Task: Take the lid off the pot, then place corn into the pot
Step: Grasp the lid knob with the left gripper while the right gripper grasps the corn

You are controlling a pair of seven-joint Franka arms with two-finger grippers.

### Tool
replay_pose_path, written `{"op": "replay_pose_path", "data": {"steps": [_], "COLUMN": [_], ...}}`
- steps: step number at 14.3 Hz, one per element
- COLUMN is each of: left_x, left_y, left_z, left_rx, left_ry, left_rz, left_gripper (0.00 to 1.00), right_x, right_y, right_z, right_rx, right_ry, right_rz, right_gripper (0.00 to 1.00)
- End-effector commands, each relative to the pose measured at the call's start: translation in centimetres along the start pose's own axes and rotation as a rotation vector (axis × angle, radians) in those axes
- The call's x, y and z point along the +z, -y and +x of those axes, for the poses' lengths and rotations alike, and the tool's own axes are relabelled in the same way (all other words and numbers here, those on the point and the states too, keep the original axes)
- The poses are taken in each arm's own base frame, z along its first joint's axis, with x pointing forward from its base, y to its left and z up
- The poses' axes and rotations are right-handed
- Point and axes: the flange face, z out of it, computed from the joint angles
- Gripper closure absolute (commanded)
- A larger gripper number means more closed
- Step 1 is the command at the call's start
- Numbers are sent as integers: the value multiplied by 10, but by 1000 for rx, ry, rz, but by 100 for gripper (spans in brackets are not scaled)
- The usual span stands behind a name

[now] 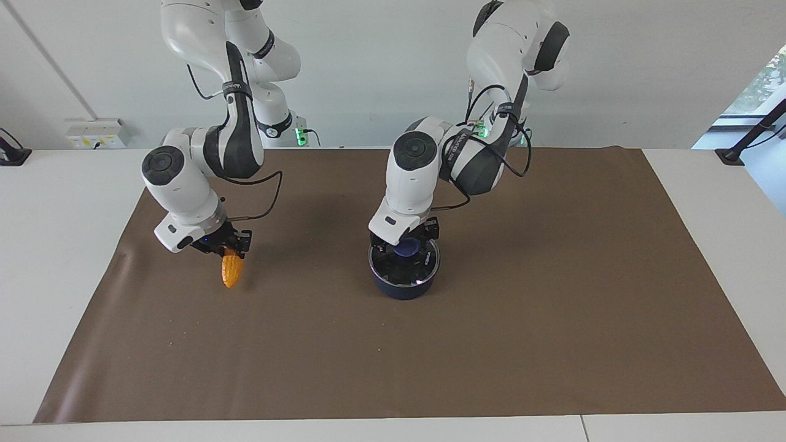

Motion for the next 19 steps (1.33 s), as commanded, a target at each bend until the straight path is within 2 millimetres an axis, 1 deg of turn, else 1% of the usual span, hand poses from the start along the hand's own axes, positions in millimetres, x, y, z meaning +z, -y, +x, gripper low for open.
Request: {"op": "replay_pose_path", "data": {"steps": [1,3,7,8,9,10,11,12,13,15,16,18,19], "left_x": [-6,-8,-12,-10,-8,-9,-5,-5,-4,-6,-8,-22,-32], "left_y": [11,13,13,13,14,13,14,14,15,15,16,18,21], "left_z": [-14,-15,-15,-15,-16,-15,-17,-18,-19,-19,-19,-20,-21], "left_rx": [-5,-8,-21,-21,-25,-33,-34,-34,-34,-32,-32,-33,-42], "left_ry": [-23,-24,-23,-23,-26,-35,-35,-40,-39,-42,-46,-55,-57], "left_rz": [6,4,-9,-9,-11,-19,-20,-23,-22,-25,-28,-36,-49], "left_gripper": [13,21,32,33,35,40,46,54,67,100,100,100,100], "right_x": [-2,-2,-2,-3,-3,-3,-3,-3,-3,-3,-4,-4,-5], "right_y": [0,0,6,6,6,6,6,6,6,6,7,7,7], "right_z": [3,3,3,2,2,2,3,3,3,2,2,2,3], "right_rx": [16,16,29,30,29,29,29,30,29,30,29,29,28], "right_ry": [13,13,16,14,14,14,13,13,13,14,13,13,10], "right_rz": [10,11,11,11,9,9,9,11,9,11,9,11,10], "right_gripper": [100,100,100,100,100,100,100,100,100,100,100,100,100]}}
